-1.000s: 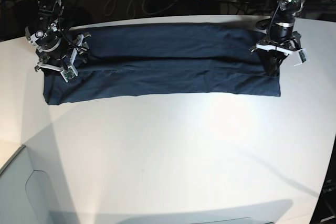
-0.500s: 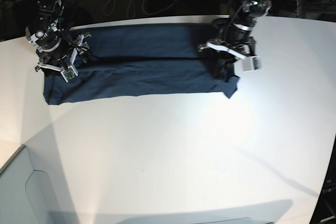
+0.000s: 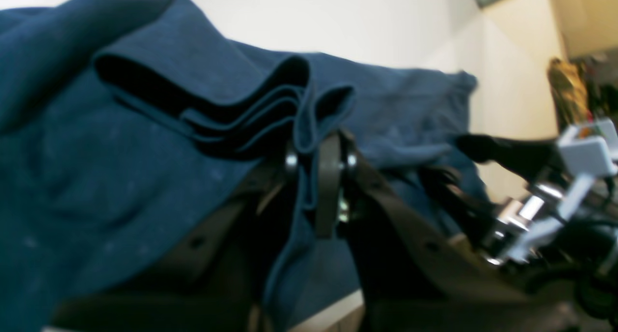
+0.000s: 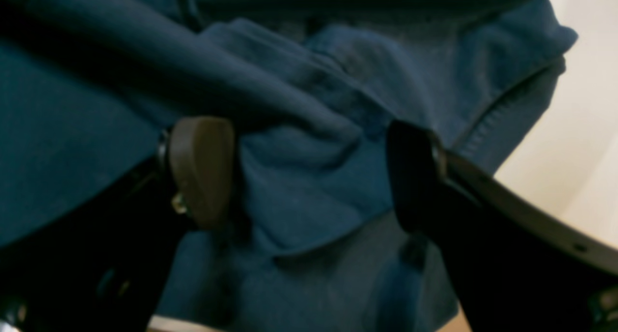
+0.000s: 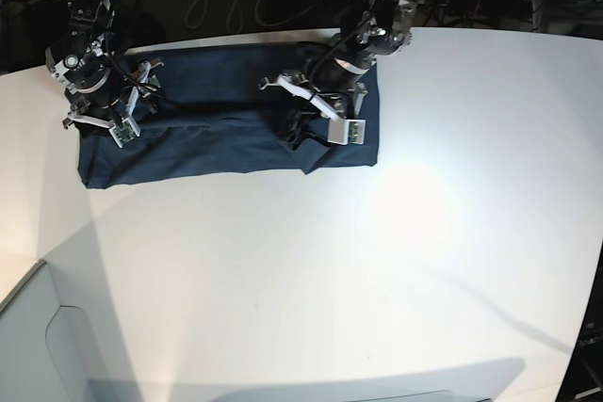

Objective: Fold the T-shirt properly
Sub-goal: 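Grasp the folded shirt end with the left gripper and lift, then carry the held end toward the right gripper, folding the shirt over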

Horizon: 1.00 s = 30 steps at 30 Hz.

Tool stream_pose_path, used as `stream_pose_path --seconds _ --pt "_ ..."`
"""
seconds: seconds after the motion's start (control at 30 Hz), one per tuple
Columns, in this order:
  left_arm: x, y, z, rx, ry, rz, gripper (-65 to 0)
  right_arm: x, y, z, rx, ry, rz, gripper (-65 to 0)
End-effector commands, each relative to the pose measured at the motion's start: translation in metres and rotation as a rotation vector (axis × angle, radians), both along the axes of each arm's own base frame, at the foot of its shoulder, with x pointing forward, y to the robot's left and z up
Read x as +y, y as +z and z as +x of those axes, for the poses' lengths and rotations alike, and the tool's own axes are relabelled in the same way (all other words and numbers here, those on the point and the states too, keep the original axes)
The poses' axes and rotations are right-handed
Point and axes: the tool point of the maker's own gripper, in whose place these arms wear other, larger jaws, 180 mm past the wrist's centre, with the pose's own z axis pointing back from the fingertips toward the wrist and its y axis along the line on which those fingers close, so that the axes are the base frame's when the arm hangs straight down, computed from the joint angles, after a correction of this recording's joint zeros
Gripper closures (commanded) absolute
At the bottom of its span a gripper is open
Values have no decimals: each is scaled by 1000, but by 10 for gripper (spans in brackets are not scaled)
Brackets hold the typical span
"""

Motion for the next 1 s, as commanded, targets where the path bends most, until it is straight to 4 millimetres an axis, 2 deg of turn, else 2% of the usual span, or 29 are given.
stream_pose_path --seconds 0.0,0.43,0.57,0.97 --pt "-7 11 6 -37 -2 -31 0 -2 4 2 -8 15 -14 -472" --pt "-43 8 13 -47 -109 -38 0 -2 4 1 -5 16 -15 -472" --pt "-45 3 15 -38 -114 -34 0 -2 3 0 -4 16 -15 -472" --pt "-53 13 26 -56 -120 -57 0 -2 3 0 -2 16 -15 -472"
